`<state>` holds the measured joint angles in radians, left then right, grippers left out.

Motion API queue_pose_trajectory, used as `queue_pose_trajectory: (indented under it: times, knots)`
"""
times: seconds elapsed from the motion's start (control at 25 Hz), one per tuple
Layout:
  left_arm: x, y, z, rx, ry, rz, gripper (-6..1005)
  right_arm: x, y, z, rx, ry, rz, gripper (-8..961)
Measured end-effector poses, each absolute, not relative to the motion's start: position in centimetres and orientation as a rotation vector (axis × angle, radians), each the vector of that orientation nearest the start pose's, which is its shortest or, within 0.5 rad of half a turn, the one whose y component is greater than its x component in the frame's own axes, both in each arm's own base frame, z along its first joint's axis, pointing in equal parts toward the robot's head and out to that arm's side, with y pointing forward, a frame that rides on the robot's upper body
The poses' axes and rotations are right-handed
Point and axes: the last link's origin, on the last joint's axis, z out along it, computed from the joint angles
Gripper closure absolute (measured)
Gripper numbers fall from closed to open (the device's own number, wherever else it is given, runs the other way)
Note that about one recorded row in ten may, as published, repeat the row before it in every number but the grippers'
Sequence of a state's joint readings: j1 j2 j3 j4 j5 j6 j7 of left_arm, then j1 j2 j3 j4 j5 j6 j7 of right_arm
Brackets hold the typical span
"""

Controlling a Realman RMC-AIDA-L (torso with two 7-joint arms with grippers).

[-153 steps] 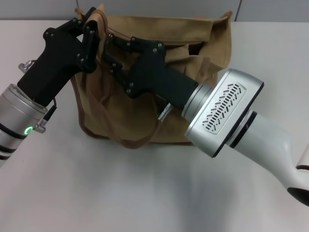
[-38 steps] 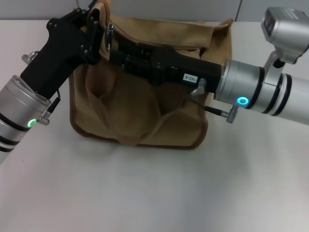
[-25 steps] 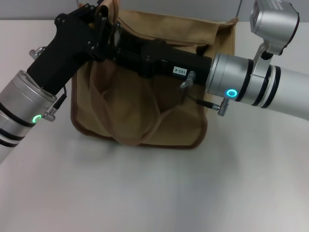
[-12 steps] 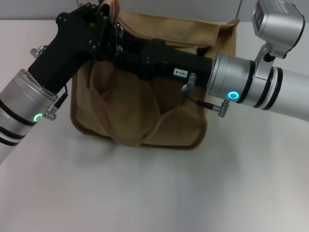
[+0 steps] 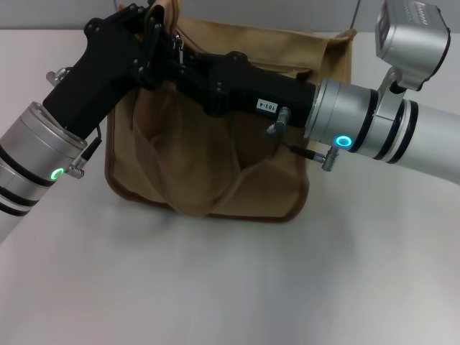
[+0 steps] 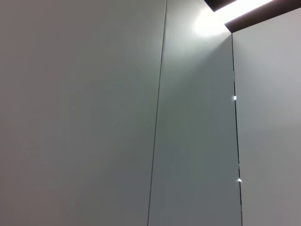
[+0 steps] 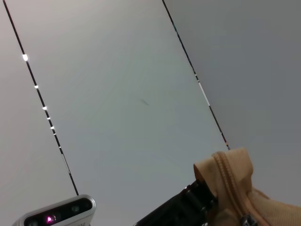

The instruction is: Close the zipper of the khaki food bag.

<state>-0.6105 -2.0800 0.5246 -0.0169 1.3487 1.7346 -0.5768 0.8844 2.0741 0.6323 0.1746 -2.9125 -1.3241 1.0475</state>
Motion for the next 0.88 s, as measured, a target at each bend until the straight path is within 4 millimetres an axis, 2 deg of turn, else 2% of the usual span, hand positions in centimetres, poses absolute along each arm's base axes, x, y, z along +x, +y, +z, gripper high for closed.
queue_pose_trajectory:
  times: [0.44,0.64,0.88]
  knots:
    - [-22.7,31.7,-1.4,-1.976,-0.267,-1.421,976,13.7,35.4,-9.4,-2.613,0.645,1.324,887]
    - [-23.4,31.5,-1.3,-1.96,-0.288,-1.393,976,14.5,35.1,-9.0,-2.594,0.644,1.329,954]
    - [-23.9,31.3,-1.2,-1.944,-0.303,-1.379,976,15.0,35.0,-8.6,-2.586,0.646,1.332,951]
